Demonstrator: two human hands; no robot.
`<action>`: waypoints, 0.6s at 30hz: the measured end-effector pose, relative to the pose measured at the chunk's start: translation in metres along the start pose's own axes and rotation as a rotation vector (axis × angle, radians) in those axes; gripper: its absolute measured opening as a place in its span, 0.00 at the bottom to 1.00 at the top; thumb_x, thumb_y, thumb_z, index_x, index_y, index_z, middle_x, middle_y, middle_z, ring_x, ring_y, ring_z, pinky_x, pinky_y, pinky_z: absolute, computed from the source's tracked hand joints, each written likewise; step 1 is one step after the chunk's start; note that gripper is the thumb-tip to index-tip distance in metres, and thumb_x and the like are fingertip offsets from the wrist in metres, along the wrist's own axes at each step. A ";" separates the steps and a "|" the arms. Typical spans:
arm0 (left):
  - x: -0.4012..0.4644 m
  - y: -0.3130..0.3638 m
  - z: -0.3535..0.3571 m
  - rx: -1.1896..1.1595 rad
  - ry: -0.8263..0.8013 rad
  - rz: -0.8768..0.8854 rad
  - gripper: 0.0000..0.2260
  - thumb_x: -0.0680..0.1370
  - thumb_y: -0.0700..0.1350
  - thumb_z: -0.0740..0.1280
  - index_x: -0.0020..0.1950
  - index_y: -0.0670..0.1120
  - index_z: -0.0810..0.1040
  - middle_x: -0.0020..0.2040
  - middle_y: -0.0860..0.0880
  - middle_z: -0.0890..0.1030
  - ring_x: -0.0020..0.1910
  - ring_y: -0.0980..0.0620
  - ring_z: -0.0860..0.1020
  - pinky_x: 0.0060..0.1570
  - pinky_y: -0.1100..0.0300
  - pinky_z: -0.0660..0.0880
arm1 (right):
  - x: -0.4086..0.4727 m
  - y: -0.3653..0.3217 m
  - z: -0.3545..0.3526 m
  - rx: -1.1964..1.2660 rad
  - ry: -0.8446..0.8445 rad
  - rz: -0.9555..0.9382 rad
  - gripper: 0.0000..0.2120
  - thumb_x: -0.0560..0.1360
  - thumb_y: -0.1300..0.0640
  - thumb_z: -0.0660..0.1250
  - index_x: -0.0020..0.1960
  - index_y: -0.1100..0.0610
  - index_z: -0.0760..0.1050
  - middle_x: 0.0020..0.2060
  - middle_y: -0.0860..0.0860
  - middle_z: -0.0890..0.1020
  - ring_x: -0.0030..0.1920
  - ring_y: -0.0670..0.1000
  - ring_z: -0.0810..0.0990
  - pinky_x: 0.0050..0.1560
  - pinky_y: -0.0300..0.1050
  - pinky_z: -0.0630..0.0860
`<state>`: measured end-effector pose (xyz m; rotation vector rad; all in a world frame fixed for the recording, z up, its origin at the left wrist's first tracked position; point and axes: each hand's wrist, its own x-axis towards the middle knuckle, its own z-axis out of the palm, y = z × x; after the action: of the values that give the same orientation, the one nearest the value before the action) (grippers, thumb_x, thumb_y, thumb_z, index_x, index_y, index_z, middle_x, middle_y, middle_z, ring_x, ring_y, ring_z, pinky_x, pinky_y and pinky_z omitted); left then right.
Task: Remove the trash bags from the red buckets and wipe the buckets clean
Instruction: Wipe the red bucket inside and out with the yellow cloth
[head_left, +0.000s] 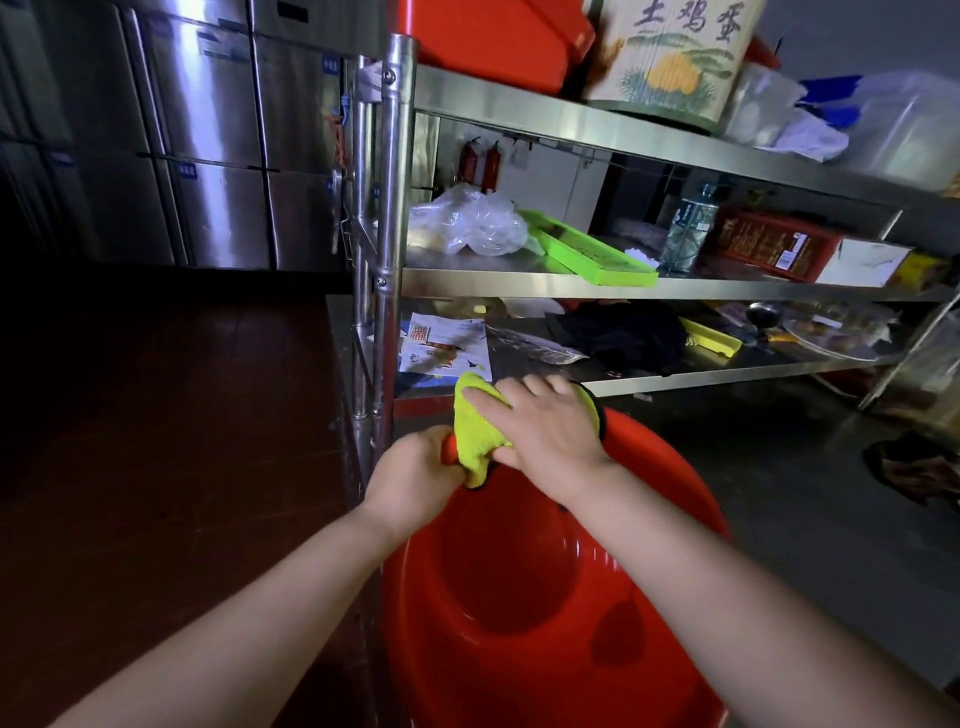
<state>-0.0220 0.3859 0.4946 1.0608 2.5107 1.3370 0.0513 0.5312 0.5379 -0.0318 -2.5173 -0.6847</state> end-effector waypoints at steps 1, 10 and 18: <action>-0.002 -0.001 0.000 -0.017 -0.002 -0.016 0.06 0.68 0.41 0.70 0.43 0.47 0.77 0.29 0.51 0.75 0.30 0.49 0.72 0.32 0.57 0.67 | -0.001 0.002 0.001 -0.003 0.011 0.004 0.39 0.52 0.43 0.80 0.62 0.49 0.75 0.41 0.51 0.79 0.39 0.56 0.77 0.40 0.49 0.73; -0.030 -0.038 -0.018 -0.316 0.077 -0.193 0.05 0.71 0.40 0.70 0.43 0.50 0.79 0.36 0.38 0.81 0.29 0.43 0.77 0.35 0.46 0.77 | -0.048 0.038 0.011 -0.051 0.030 0.346 0.42 0.56 0.44 0.79 0.65 0.50 0.66 0.46 0.57 0.78 0.39 0.59 0.78 0.34 0.49 0.75; -0.026 -0.027 -0.034 -0.028 -0.030 -0.132 0.14 0.65 0.53 0.71 0.46 0.50 0.76 0.37 0.48 0.82 0.35 0.48 0.81 0.40 0.49 0.79 | -0.039 0.040 0.001 -0.024 0.068 0.201 0.37 0.53 0.46 0.81 0.60 0.50 0.74 0.41 0.55 0.77 0.37 0.57 0.77 0.27 0.45 0.73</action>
<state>-0.0302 0.3361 0.4894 0.8860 2.4843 1.3061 0.0906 0.5707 0.5360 -0.2617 -2.3996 -0.6234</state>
